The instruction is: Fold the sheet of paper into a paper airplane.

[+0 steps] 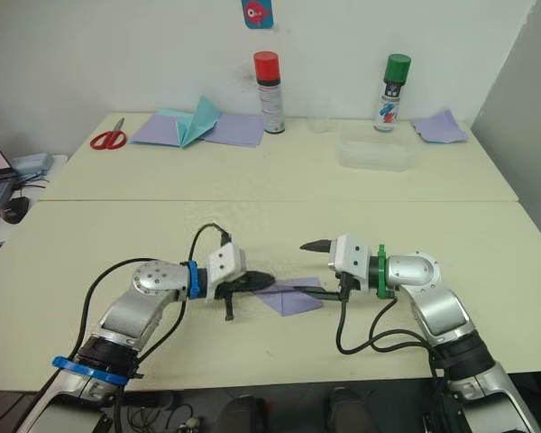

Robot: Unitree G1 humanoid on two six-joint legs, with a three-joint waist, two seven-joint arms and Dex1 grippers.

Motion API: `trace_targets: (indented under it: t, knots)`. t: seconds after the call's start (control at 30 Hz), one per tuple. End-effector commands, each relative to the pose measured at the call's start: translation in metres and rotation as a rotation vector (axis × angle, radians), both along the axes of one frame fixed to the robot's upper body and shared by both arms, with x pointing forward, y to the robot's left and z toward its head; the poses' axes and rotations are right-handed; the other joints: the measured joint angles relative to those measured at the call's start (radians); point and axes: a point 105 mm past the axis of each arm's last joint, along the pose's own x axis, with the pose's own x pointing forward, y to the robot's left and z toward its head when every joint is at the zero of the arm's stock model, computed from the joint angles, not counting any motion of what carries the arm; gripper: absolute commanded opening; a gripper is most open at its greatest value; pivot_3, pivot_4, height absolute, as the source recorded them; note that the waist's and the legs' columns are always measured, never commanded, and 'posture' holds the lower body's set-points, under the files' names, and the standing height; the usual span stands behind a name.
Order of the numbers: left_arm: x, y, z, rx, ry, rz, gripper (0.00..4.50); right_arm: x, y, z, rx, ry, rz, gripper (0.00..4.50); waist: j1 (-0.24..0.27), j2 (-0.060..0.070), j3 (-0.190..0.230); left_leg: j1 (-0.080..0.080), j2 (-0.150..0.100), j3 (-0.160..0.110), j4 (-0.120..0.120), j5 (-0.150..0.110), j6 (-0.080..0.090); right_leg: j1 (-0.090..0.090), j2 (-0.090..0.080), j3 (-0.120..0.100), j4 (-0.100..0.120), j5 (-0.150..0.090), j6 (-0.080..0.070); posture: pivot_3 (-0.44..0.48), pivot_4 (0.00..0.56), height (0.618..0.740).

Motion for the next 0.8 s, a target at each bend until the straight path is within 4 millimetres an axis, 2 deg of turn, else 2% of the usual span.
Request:
trace_targets:
  t: [0.03, 0.27, 0.37, 0.57, 0.67, 0.8]
  knots:
    - [-0.003, 0.003, -0.008, 0.057, 0.007, -0.024, 0.02, -0.005, -0.002, 0.002, -0.012, -0.012, -0.009, 3.86, 0.001, 0.000, 0.000, 0.000, 0.000, 0.000, 0.000, 0.000, 0.000, 0.000, 0.000, 0.000, 0.000, 0.000, 0.000, 0.000, 0.150, 0.740]
    - [-0.003, 0.004, -0.023, 0.139, -0.014, -0.075, 0.02, -0.019, -0.013, -0.015, -0.099, 0.036, 0.054, 3.86, 0.001, 0.000, 0.000, 0.005, -0.001, 0.000, 0.000, 0.000, 0.000, 0.005, 0.000, 0.000, -0.001, 0.000, 0.000, 0.000, 0.150, 0.740]
    - [-0.001, 0.004, -0.025, 0.147, -0.025, -0.084, 0.02, -0.020, -0.016, -0.023, -0.177, -0.058, 0.101, 3.86, 0.000, 0.000, 0.000, 0.011, 0.000, 0.000, 0.000, 0.000, 0.000, 0.010, -0.001, 0.001, -0.001, 0.000, 0.000, 0.000, 0.150, 0.740]
    - [0.000, 0.005, -0.027, 0.156, -0.031, -0.097, 0.02, -0.039, -0.012, -0.022, -0.134, -0.058, 0.210, 3.86, 0.000, 0.000, -0.001, 0.015, 0.000, 0.001, 0.000, 0.000, 0.000, 0.012, -0.001, 0.003, -0.001, -0.002, -0.002, 0.000, 0.150, 0.740]
    - [0.000, 0.004, -0.027, 0.153, -0.027, -0.098, 0.00, -0.033, -0.012, -0.026, -0.129, -0.045, 0.152, 3.23, 0.000, 0.000, -0.001, 0.015, 0.000, 0.001, 0.000, 0.000, 0.000, 0.012, -0.001, 0.004, -0.001, -0.001, -0.001, 0.000, 0.150, 0.740]
    - [-0.002, 0.003, -0.029, 0.151, -0.015, -0.104, 0.00, -0.021, -0.010, -0.030, -0.140, -0.082, 0.097, 1.80, 0.000, 0.000, -0.001, 0.015, 0.000, 0.001, 0.000, 0.000, 0.000, 0.012, -0.001, 0.005, -0.001, -0.001, -0.001, 0.000, 0.150, 0.740]
